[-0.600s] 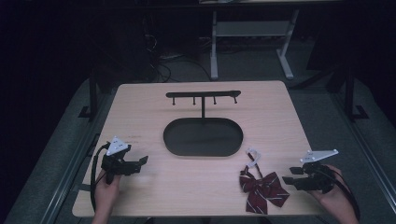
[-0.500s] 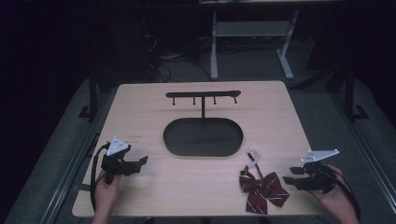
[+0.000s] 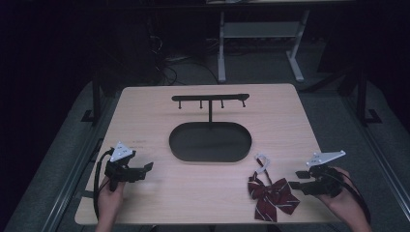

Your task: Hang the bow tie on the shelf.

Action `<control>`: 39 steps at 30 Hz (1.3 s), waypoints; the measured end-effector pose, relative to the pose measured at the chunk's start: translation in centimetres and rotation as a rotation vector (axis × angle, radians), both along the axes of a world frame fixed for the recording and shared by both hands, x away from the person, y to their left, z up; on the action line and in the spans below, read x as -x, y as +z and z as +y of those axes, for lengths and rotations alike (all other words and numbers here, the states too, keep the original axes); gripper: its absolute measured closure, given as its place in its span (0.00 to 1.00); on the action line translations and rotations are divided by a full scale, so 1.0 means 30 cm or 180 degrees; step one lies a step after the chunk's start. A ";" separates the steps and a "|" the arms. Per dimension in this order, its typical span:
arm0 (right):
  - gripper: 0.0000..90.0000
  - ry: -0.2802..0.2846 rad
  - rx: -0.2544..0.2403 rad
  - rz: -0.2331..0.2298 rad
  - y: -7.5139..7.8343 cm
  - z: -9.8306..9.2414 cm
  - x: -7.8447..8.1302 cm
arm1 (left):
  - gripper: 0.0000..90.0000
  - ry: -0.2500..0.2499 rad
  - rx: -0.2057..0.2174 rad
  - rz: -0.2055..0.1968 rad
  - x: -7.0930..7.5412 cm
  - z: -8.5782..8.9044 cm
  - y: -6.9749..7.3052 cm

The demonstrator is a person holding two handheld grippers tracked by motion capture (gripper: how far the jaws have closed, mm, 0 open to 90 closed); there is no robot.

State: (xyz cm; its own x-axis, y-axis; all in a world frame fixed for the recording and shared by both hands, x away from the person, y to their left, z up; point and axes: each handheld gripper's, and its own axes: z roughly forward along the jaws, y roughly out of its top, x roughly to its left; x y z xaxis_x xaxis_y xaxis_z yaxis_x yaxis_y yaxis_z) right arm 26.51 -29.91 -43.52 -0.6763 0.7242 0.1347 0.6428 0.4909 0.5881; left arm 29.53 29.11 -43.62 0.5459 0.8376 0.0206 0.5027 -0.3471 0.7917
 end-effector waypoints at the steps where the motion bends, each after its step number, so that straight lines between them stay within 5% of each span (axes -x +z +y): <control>1: 0.51 0.0029 0.0006 0.0001 0.006 0.008 -0.003 | 0.18 0.0007 0.0008 -0.0007 0.001 0.002 0.001; 20: 0.53 0.0321 0.0121 0.0018 0.079 0.106 -0.059 | 0.18 0.0020 0.0009 -0.0020 -0.002 0.014 0.005; 39: 0.55 0.0538 0.0168 0.0068 0.093 0.184 -0.137 | 0.18 0.0015 0.0022 -0.0011 -0.001 0.010 0.004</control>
State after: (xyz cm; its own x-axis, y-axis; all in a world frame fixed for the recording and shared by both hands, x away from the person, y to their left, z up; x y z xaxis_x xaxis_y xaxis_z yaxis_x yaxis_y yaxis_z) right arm 30.62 -24.41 -40.72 -0.7864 0.6069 0.1150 0.5605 0.6229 0.5458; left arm 29.57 29.41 -43.48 0.5418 0.8403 0.0168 0.5016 -0.3393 0.7957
